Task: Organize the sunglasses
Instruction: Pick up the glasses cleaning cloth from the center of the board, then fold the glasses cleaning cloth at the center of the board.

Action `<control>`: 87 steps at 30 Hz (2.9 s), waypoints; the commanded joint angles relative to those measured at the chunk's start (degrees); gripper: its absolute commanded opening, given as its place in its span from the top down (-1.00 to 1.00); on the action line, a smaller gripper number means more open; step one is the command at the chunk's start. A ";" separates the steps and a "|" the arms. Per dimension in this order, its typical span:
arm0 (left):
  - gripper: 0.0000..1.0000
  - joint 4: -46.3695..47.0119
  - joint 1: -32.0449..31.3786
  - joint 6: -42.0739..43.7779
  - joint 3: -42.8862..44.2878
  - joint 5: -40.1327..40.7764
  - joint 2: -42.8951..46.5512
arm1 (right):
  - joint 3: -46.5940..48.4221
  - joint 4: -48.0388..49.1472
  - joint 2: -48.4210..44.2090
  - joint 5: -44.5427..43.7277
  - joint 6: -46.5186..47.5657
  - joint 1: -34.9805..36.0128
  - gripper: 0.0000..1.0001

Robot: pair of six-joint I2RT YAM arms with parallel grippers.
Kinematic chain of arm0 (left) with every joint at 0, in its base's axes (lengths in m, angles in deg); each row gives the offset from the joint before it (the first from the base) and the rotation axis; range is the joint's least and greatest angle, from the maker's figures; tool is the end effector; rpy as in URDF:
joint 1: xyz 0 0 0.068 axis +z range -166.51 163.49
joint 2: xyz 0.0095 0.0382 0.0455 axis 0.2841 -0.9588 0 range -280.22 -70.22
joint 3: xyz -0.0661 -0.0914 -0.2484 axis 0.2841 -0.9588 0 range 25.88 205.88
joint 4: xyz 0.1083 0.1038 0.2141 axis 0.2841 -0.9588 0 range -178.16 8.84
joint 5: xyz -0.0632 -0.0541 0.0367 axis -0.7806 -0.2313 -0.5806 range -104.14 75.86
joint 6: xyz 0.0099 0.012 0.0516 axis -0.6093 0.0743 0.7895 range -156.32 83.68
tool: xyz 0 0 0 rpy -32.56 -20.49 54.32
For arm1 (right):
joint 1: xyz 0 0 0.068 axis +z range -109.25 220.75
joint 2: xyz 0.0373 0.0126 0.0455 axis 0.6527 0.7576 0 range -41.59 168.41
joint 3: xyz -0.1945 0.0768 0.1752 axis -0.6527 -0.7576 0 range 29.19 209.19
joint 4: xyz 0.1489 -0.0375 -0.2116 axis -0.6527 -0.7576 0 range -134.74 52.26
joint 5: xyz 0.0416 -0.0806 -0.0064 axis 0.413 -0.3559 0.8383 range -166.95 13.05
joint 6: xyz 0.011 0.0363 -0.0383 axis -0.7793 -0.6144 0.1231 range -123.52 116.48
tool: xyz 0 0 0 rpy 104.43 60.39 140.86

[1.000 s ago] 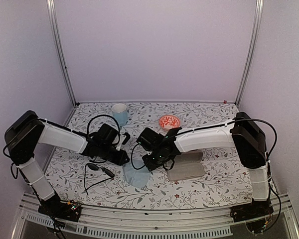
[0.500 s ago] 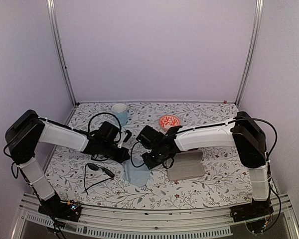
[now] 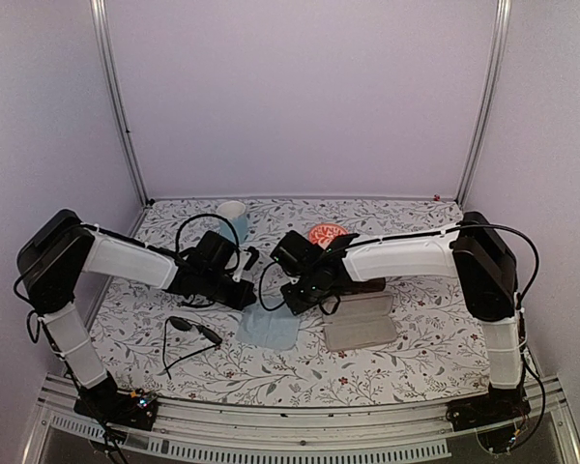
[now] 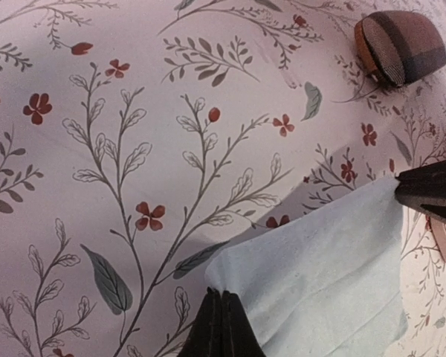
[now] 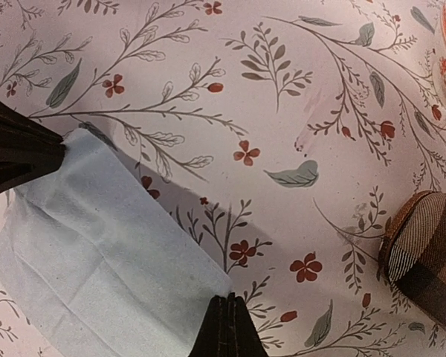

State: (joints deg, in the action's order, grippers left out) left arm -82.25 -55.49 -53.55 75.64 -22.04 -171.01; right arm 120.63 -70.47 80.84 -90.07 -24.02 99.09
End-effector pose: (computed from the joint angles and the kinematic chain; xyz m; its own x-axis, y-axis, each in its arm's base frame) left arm 0.2590 -0.2160 0.1338 -0.7900 0.2619 -0.5543 0.4761 0.8318 -0.2855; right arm 0.2433 0.3793 0.1642 -0.7126 -0.5060 -0.4860 -0.5623 0.8262 -0.0357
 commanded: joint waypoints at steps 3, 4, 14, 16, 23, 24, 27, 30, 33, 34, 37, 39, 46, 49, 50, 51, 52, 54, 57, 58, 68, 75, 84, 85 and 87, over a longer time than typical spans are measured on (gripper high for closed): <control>0.97 1.71 0.95 -0.33 1.44 -0.29 -1.15 | 0.95 -1.50 -1.76 -2.55 1.46 -0.91 1.00; 0.96 1.84 0.94 -0.40 1.38 -0.54 -1.16 | 0.94 -1.54 -1.76 -2.23 1.62 -0.94 1.00; 0.92 3.57 0.93 -0.14 0.47 -2.82 -1.16 | -2.01 1.93 -2.91 2.18 3.97 -0.47 1.00; 0.90 3.91 0.93 -0.03 0.32 -3.49 -1.09 | -2.56 2.87 -3.15 2.96 4.76 0.01 1.00; 0.89 5.17 0.95 -0.43 -2.11 -4.12 0.75 | -4.05 3.62 -3.47 3.91 5.55 1.27 1.00; 0.88 5.27 0.94 -0.43 -2.46 -4.21 0.98 | -4.38 3.78 -3.62 4.09 5.42 1.39 1.00; 0.87 5.40 0.99 -0.35 -3.13 -4.58 1.24 | -5.36 4.37 -4.22 4.81 5.14 1.69 1.00; 0.87 5.54 0.85 -0.26 -3.94 -4.63 1.53 | -6.18 4.69 -5.01 5.24 4.86 2.18 0.99; 0.87 5.82 0.85 -0.17 -4.84 -4.67 2.16 | -7.20 5.02 -5.95 5.68 4.52 2.57 0.99; 0.87 5.89 0.84 -0.10 -5.06 -4.69 2.30 | -7.62 5.16 -6.30 5.92 4.44 2.72 0.99; 0.86 6.17 0.84 -0.17 -5.99 -4.83 3.21 | -8.72 5.55 -7.05 6.54 4.26 2.99 0.98; 0.85 6.18 0.78 -0.04 -6.36 -5.08 3.59 | -9.26 5.74 -7.35 6.85 4.11 3.19 0.98; 0.84 5.93 0.41 0.09 -7.42 -5.65 4.33 | -10.44 6.06 -7.73 7.49 3.84 3.97 0.97; 0.84 5.68 0.23 0.18 -7.93 -5.63 4.61 | -10.78 6.10 -7.73 7.59 3.72 4.28 0.97; 0.85 5.61 0.22 0.19 -8.11 -5.63 4.70 | -10.88 6.10 -7.73 7.59 3.66 4.36 0.97; 0.85 5.49 0.15 0.18 -8.29 -5.64 4.89 | -10.99 6.10 -7.69 7.59 3.56 4.42 0.97; 0.86 5.40 0.07 0.23 -8.46 -5.73 5.01 | -11.12 6.14 -7.77 7.70 3.41 4.49 0.97; 0.89 5.24 -0.08 0.36 -8.77 -5.87 5.53 | -11.32 6.19 -7.82 7.76 3.21 4.66 0.97; 0.96 5.02 -0.34 0.66 -9.21 -6.28 6.12 | -11.75 6.36 -7.91 7.85 2.97 4.89 0.97; 0.98 4.96 -0.43 0.82 -9.24 -6.47 6.29 | -11.92 6.46 -7.91 7.85 2.79 4.88 0.97; 1.00 3.59 -1.23 2.00 -9.32 -7.81 7.26 | -12.60 7.02 -7.98 8.22 1.78 5.39 0.96; 1.00 1.31 -1.87 2.88 -9.24 -6.76 8.04 | -12.85 7.49 -7.92 8.77 1.25 5.63 0.95; 1.00 -0.27 -2.52 3.53 -9.33 -5.50 8.51 | -13.03 7.86 -7.90 9.51 0.77 5.91 0.95; 1.00 -0.38 -2.57 3.60 -9.33 -5.44 8.59 | -13.04 7.86 -7.95 9.52 0.66 6.00 0.95; 1.00 -0.65 -2.65 3.61 -9.37 -5.17 8.75 | -13.03 7.77 -8.07 9.61 0.58 6.05 0.95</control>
State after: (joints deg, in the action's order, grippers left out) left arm -81.79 -57.26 -50.87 66.83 -28.10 -163.75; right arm 108.24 -63.78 75.07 -81.07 -22.62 104.52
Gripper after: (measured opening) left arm 0.004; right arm 0.028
